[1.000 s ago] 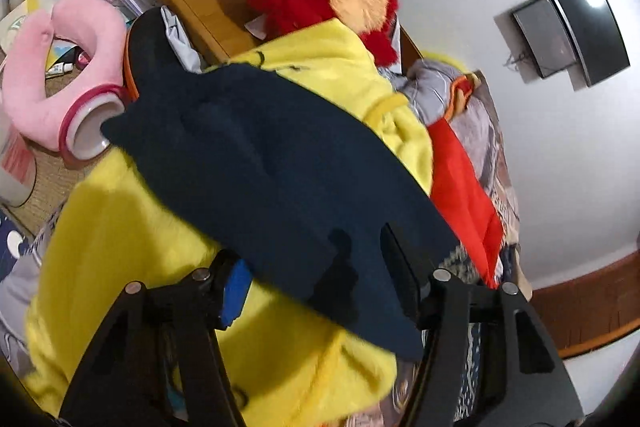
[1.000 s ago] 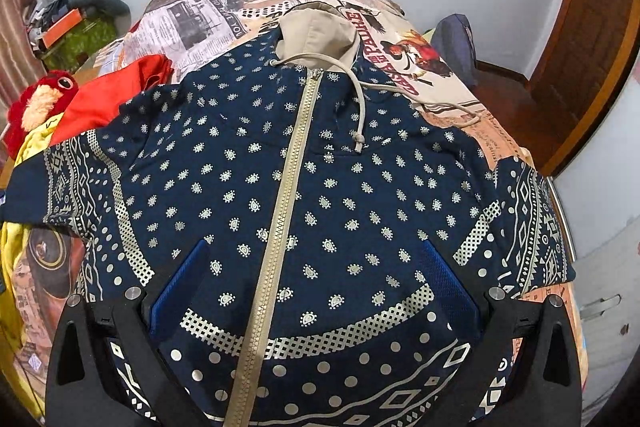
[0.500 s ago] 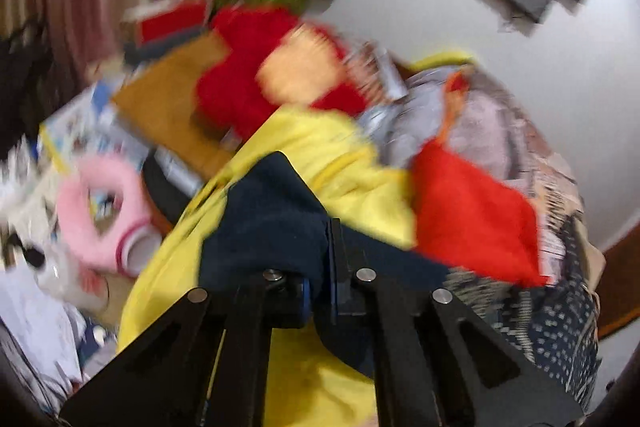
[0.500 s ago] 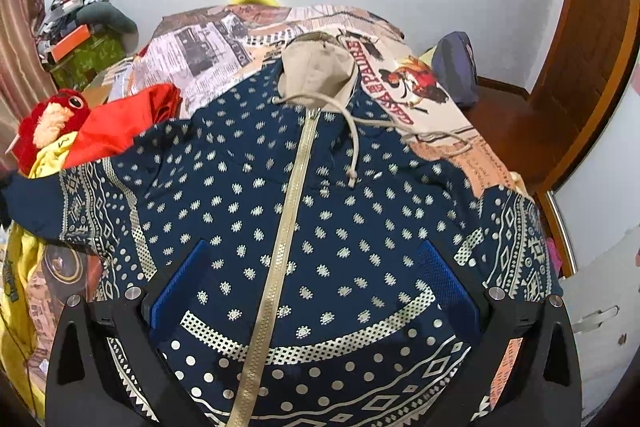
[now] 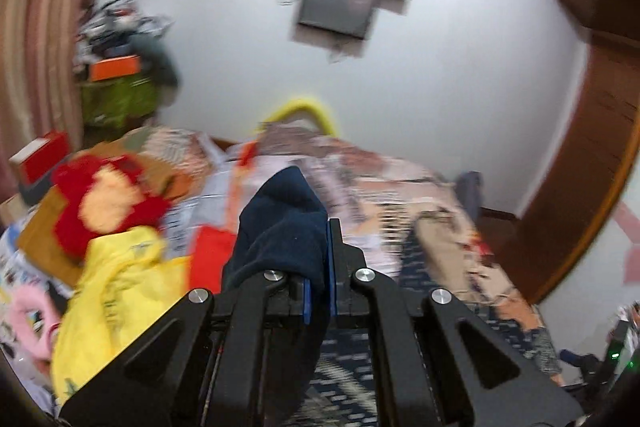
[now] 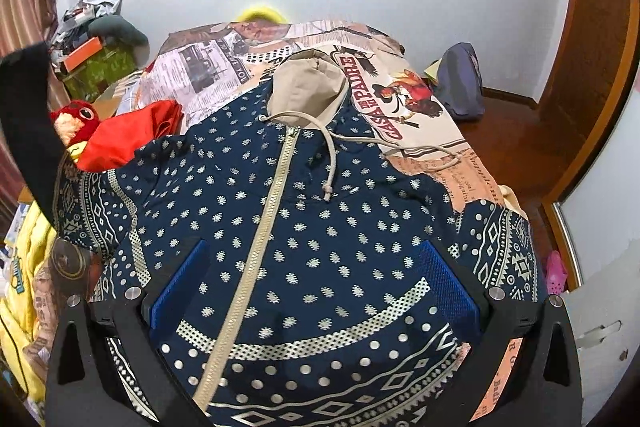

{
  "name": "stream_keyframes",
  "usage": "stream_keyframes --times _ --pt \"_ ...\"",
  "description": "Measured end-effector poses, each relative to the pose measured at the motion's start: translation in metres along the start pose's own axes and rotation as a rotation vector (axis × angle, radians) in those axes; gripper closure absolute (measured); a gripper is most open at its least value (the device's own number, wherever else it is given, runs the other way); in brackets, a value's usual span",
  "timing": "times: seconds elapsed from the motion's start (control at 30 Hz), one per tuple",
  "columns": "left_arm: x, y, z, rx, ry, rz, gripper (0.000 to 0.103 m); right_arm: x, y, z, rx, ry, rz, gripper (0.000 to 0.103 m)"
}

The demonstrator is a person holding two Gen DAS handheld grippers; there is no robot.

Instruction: Fold large clothes

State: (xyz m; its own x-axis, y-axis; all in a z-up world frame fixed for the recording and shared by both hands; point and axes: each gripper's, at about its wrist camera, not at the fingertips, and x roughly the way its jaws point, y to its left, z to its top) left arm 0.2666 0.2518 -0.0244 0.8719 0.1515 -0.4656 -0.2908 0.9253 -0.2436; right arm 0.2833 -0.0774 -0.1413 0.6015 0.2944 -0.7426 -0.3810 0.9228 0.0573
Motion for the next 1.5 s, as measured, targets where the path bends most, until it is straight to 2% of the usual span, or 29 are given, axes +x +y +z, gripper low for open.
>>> stream_keyframes --times 0.17,0.4,0.47,0.57,0.8,0.87,0.9,0.93,1.0,1.03,1.17,1.33,1.4,1.5 --pt "0.026 -0.090 -0.008 0.098 0.056 -0.123 0.098 -0.001 -0.020 -0.005 0.024 -0.003 0.026 0.000" --pt "0.075 -0.195 -0.060 0.238 0.225 -0.249 0.098 0.000 -0.051 -0.016 0.087 0.020 0.044 0.000" --pt "0.086 -0.216 -0.082 0.276 0.277 -0.268 0.098 0.001 -0.060 -0.020 0.107 0.033 0.042 0.000" --pt "0.105 -0.243 -0.124 0.333 0.406 -0.298 0.098 0.003 -0.075 -0.028 0.134 0.057 0.033 0.000" --pt "0.123 -0.276 -0.200 0.468 0.623 -0.323 0.098 -0.002 -0.089 -0.040 0.136 0.093 0.001 0.000" --pt "0.122 -0.279 -0.217 0.511 0.680 -0.338 0.094 -0.003 -0.089 -0.042 0.127 0.100 -0.008 0.000" --pt "0.122 -0.280 -0.222 0.529 0.702 -0.341 0.084 -0.004 -0.088 -0.043 0.120 0.106 -0.015 0.000" --pt "0.120 -0.281 -0.226 0.543 0.716 -0.338 0.070 -0.005 -0.088 -0.044 0.115 0.109 -0.020 0.000" --pt "0.112 -0.280 -0.228 0.561 0.721 -0.331 0.054 -0.007 -0.085 -0.044 0.104 0.115 -0.023 0.000" --pt "0.106 -0.277 -0.226 0.568 0.704 -0.331 0.049 -0.008 -0.084 -0.044 0.100 0.116 -0.024 0.000" --pt "0.083 -0.260 -0.213 0.587 0.636 -0.292 0.036 -0.012 -0.077 -0.042 0.079 0.111 -0.026 0.000" --pt "0.060 -0.210 -0.180 0.527 0.545 -0.236 0.018 -0.011 -0.057 -0.031 0.017 0.102 -0.027 0.000" --pt "0.055 -0.187 -0.169 0.502 0.507 -0.188 0.016 -0.006 -0.046 -0.027 -0.013 0.109 -0.013 0.000" --pt "0.054 -0.146 -0.161 0.490 0.469 -0.073 0.016 0.008 -0.029 -0.023 -0.057 0.127 0.019 0.000"
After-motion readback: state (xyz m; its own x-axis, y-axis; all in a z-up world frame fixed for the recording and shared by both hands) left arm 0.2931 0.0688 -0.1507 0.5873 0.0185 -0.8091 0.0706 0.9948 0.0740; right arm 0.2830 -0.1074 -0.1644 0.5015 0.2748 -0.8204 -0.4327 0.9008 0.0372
